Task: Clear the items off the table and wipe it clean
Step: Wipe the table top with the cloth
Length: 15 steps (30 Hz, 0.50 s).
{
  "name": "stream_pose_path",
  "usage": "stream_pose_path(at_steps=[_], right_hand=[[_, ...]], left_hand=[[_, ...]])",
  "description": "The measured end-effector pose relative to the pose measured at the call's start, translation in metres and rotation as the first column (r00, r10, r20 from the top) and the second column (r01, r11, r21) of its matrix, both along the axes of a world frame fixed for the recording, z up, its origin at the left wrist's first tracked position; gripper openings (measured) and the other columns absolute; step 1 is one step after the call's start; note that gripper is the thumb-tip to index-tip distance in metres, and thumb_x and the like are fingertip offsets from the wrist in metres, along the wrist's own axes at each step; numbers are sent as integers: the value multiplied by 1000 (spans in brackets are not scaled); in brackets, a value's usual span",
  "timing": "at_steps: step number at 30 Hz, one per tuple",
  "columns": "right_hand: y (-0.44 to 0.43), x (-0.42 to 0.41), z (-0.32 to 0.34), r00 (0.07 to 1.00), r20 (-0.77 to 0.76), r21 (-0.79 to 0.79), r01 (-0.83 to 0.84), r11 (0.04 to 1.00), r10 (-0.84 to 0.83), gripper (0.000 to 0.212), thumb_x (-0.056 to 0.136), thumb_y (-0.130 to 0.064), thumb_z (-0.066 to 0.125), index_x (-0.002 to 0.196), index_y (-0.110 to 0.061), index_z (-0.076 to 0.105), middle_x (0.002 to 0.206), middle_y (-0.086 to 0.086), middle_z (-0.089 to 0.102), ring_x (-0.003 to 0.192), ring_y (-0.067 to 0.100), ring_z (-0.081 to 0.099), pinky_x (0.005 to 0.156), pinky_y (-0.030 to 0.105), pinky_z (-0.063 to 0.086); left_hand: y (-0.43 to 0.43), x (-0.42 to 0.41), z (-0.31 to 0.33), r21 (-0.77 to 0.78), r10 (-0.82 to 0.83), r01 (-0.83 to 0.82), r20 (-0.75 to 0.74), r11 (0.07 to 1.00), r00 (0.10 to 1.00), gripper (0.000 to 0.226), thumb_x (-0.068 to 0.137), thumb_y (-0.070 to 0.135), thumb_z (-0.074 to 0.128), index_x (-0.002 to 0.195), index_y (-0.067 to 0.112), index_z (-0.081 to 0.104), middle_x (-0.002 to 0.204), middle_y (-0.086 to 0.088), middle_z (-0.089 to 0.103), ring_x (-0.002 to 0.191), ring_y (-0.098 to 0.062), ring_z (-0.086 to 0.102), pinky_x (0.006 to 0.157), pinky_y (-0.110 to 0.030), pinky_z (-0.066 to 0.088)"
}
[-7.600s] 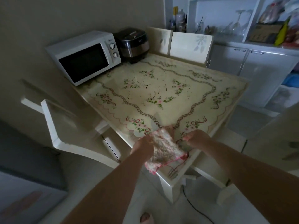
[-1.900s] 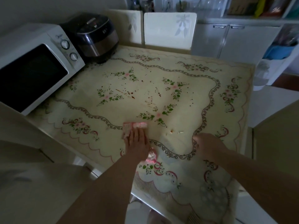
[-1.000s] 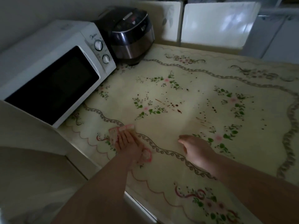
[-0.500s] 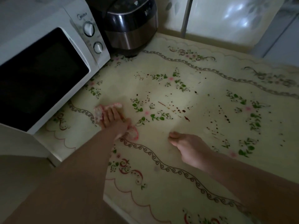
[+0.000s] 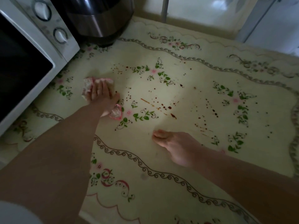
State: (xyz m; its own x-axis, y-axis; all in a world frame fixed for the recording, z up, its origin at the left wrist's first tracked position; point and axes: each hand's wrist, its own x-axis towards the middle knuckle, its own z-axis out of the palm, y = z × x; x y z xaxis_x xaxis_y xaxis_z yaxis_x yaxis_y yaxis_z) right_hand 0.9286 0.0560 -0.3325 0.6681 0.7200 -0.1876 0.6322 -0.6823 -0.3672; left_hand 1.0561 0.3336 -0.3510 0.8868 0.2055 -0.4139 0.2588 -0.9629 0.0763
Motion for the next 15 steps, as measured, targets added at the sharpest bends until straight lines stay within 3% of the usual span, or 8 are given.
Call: stream_pose_path(at_steps=[6, 9, 11, 13, 15], right_hand=[[-3, 1, -4, 999, -13, 88, 34, 996, -33, 65, 80, 13, 54, 138, -13, 46, 146, -1, 41, 134, 10, 40, 109, 35, 39], [-22, -6, 4, 981, 32, 169, 182, 969, -190, 67, 71, 17, 59, 130, -14, 55, 137, -1, 52, 126, 14, 50, 98, 37, 49], [-45, -9, 12, 937, 48, 160, 333, 929, -345, 67, 78, 11, 54, 137, -18, 46, 144, -6, 41, 132, 9, 42, 105, 36, 42], [-78, -15, 20, 875, 41, 63, 480, 875, -483, 67, 87, 3, 47, 146, -24, 31, 151, -14, 24, 137, 0, 27, 113, 25, 25], [-112, -20, 24, 803, 41, 1, 595, 804, -595, 67, 89, -1, 48, 147, -26, 27, 153, -15, 20, 138, -1, 26, 110, 20, 20]], left_hand=[[-49, -1, 1, 58, -319, 320, -30, 946, 947, 75, 97, 59, 8, 149, 14, -23, 157, -7, -27, 144, -27, -26, 117, -49, -13], [-79, -8, -2, 57, -413, 415, -45, 908, 910, 76, 95, 60, 4, 148, 14, -26, 154, -8, -32, 142, -29, -29, 116, -51, -14], [-94, -15, -3, 67, -464, 467, -58, 882, 884, 78, 93, 63, 2, 147, 13, -27, 153, -8, -34, 141, -29, -31, 116, -52, -14], [-112, -24, -3, 62, -502, 506, -66, 861, 862, 79, 93, 64, 1, 146, 13, -28, 152, -8, -36, 139, -28, -34, 116, -52, -13], [-132, -35, -1, 46, -541, 544, -68, 838, 838, 78, 94, 62, 3, 145, 13, -29, 151, -8, -38, 138, -26, -36, 117, -51, -13]])
